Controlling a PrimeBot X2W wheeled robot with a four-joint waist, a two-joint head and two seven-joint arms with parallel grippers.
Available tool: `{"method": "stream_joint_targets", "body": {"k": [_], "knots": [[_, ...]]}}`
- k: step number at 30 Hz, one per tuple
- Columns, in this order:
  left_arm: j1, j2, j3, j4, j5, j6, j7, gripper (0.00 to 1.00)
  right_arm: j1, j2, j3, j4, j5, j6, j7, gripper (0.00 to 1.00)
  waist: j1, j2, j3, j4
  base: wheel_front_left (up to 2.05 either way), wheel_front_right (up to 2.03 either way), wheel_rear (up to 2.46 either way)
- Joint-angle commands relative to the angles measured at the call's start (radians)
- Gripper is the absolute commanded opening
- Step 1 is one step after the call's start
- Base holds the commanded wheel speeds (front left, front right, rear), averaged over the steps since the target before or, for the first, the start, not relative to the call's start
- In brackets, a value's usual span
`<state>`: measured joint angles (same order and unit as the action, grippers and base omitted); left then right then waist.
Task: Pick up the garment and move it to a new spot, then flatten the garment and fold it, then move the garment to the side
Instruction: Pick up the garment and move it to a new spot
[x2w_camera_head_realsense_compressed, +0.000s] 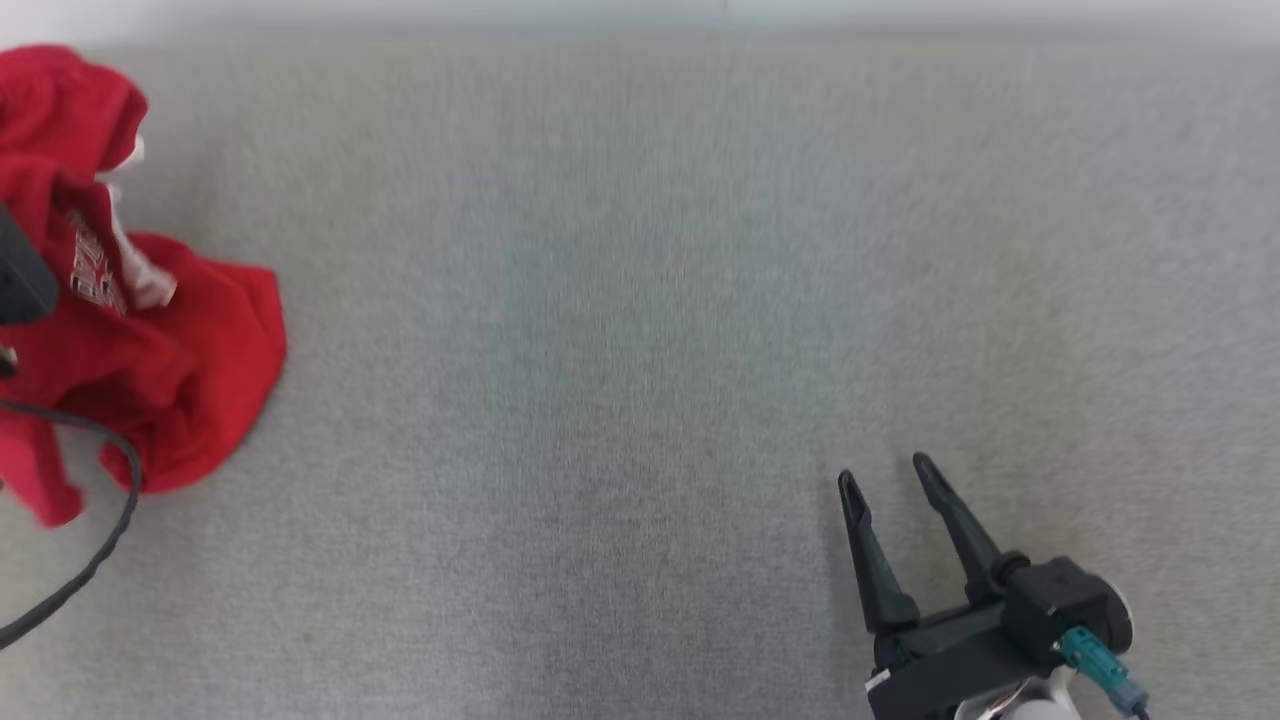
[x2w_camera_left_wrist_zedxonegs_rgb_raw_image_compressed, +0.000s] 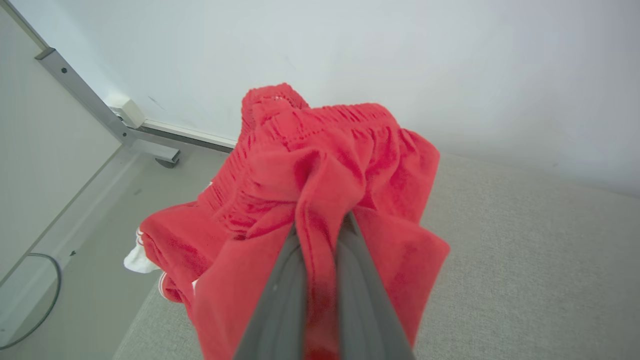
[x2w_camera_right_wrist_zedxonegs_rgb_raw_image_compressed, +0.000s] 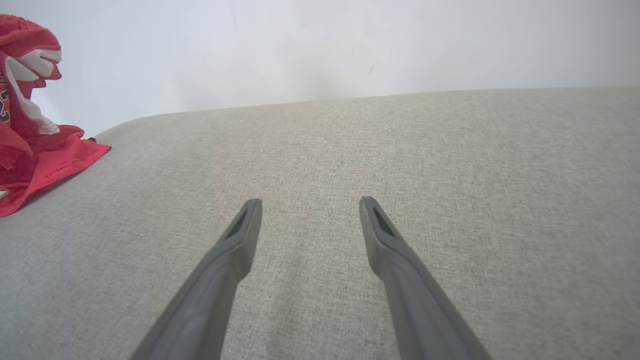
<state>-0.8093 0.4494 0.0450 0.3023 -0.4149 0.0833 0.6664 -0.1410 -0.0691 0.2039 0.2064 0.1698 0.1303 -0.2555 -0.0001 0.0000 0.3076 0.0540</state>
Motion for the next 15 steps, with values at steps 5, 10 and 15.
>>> {"method": "stream_joint_targets", "body": {"k": [5, 10, 15], "knots": [[-0.039, -0.004, -0.022, -0.033, -0.017, -0.04, -0.005, 0.0, 0.038, 0.014, -0.005, 0.02, 0.011, 0.001, -0.008, 1.0, 0.0001, 0.0, -0.19, -0.044, 0.0, 0.0, 0.0], [-0.058, -0.035, -0.067, -0.072, -0.048, -0.086, 0.015, 0.0, 0.073, 0.017, -0.02, 0.023, 0.014, 0.001, -0.009, 1.0, 0.0001, 0.0, -0.263, -0.112, 0.0, 0.0, 0.0], [-0.04, -0.093, -0.144, -0.115, -0.065, -0.137, 0.027, 0.0, 0.117, 0.019, -0.045, 0.014, 0.009, 0.001, -0.01, 1.0, 0.0001, 0.0, -0.309, -0.189, 0.0, 0.0, 0.0]]}}
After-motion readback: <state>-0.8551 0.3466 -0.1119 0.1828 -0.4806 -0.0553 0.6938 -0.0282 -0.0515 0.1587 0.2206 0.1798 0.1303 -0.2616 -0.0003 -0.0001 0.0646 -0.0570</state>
